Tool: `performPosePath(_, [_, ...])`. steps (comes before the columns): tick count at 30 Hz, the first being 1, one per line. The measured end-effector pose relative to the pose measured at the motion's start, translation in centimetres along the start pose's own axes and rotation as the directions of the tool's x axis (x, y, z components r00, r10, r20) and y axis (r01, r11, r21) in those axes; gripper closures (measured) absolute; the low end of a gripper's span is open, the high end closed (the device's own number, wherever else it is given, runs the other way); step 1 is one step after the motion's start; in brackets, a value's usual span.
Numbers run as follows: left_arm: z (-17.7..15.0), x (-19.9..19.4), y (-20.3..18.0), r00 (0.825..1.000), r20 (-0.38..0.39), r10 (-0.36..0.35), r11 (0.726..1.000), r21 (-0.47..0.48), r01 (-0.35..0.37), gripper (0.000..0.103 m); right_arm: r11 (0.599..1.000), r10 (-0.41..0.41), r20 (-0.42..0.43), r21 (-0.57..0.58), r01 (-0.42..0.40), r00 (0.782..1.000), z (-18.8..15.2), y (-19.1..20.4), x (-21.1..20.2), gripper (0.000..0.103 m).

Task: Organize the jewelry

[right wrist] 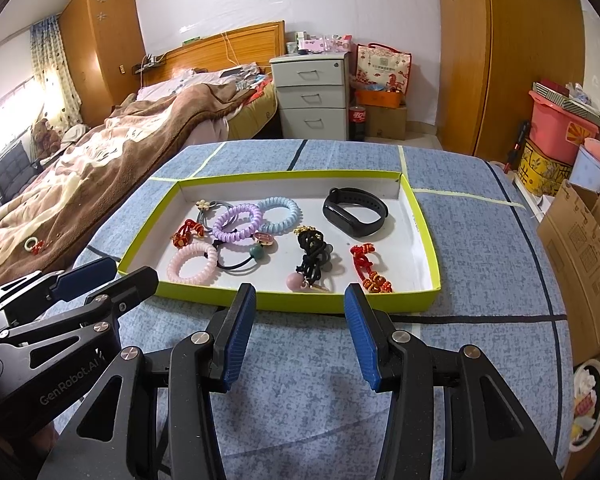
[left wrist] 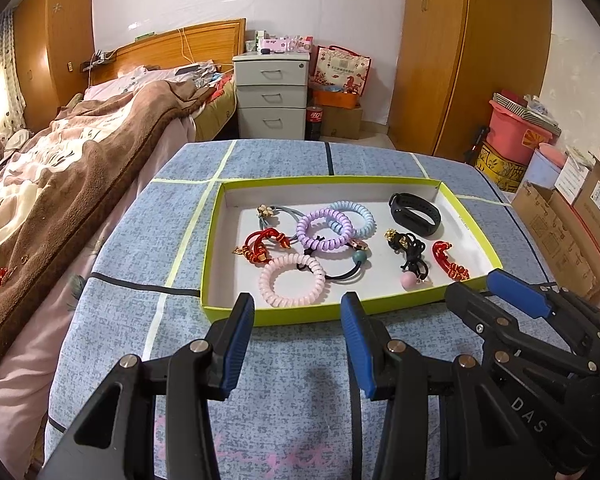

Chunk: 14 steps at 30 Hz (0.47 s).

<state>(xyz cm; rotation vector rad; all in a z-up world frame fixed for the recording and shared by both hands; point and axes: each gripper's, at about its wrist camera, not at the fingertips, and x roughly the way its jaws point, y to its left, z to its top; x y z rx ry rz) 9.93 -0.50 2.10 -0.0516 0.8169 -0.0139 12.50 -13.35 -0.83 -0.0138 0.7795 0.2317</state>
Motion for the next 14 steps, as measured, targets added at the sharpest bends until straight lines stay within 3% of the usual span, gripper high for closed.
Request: performPosePath(14, [-0.09,0.05,0.3,1.0,-0.004,0.002,1.0,-0.007,-0.002,0.056,1.0,-0.002,-0.001,0.0,0.002,1.0,-0.25,0.18,-0.1,0.056])
